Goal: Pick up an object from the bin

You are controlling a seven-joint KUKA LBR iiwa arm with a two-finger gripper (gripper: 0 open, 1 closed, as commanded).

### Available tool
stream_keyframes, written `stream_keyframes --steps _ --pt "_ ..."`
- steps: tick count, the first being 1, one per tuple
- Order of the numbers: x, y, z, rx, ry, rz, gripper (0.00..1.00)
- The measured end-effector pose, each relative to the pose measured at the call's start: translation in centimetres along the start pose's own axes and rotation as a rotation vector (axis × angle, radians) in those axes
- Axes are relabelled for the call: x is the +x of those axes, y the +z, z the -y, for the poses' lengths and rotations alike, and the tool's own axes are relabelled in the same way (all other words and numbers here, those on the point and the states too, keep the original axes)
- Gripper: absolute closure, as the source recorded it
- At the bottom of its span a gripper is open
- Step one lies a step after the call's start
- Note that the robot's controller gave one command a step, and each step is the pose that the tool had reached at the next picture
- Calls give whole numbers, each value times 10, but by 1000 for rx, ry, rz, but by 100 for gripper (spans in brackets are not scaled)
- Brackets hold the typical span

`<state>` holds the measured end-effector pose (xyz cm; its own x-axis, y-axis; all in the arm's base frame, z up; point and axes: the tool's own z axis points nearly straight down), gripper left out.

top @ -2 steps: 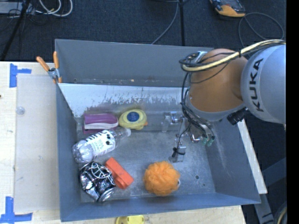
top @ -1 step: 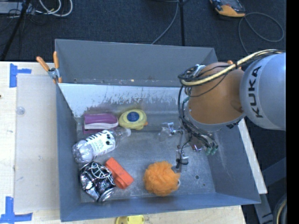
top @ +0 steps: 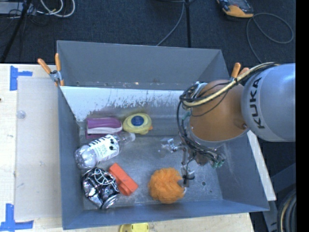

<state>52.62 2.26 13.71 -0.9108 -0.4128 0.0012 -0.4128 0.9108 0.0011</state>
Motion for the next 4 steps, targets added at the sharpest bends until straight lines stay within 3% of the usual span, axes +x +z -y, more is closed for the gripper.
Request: stream_keyframes --steps 1,2,3,4 --pt "3 67 -34 -2 30 -4 100" --pt "3 67 -34 -2 31 -4 100" --pt "0 23 -31 -6 32 -13 100" --pt "-17 -9 -54 -2 -72 -4 100"
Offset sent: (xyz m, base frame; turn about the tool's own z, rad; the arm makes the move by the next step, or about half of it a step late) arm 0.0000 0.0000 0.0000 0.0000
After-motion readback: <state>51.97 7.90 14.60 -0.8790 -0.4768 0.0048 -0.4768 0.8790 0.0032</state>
